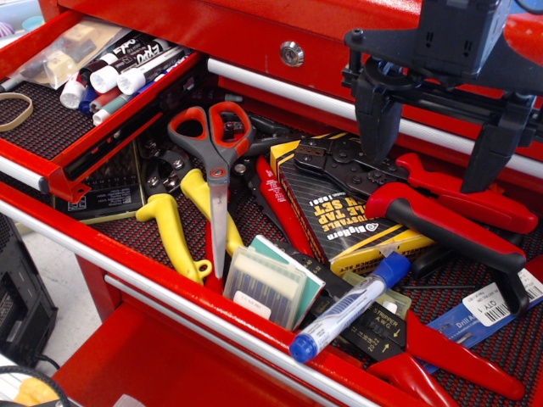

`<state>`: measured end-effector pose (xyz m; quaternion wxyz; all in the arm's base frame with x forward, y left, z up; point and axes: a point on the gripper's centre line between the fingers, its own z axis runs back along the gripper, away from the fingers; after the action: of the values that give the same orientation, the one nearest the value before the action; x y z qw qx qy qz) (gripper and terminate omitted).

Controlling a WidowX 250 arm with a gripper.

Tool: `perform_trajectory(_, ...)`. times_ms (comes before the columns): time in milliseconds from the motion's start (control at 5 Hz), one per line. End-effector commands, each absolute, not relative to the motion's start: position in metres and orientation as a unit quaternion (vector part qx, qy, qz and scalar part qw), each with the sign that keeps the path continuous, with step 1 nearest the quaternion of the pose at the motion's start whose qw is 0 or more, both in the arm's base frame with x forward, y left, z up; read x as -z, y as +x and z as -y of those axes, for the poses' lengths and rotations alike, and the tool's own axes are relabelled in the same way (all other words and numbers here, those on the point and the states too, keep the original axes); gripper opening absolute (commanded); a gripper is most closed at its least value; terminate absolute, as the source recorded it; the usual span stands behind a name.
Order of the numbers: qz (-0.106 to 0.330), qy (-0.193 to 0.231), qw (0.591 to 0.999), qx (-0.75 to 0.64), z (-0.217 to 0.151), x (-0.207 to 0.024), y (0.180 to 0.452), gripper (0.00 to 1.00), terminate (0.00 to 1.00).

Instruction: Pick up scissors and put into drawer

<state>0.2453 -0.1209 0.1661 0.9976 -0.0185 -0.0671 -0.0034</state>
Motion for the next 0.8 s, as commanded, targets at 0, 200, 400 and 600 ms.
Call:
perform_trajectory(0,0.067,-0.019,0.998,0.003,0.121,-0.166,0.245,1.00,0.00)
perform_trajectory(200,0.067,0.046,0.996,-0.035,0.086,-0.163,0.255,1.00,0.00)
perform_trajectory(400,0.045,0.083,0.995,-0.018,0.046,-0.157,0.262,1.00,0.00)
perform_trajectory(600,0.043,0.082,0.995,-0.036,0.019,-0.146,0.271,1.00,0.00)
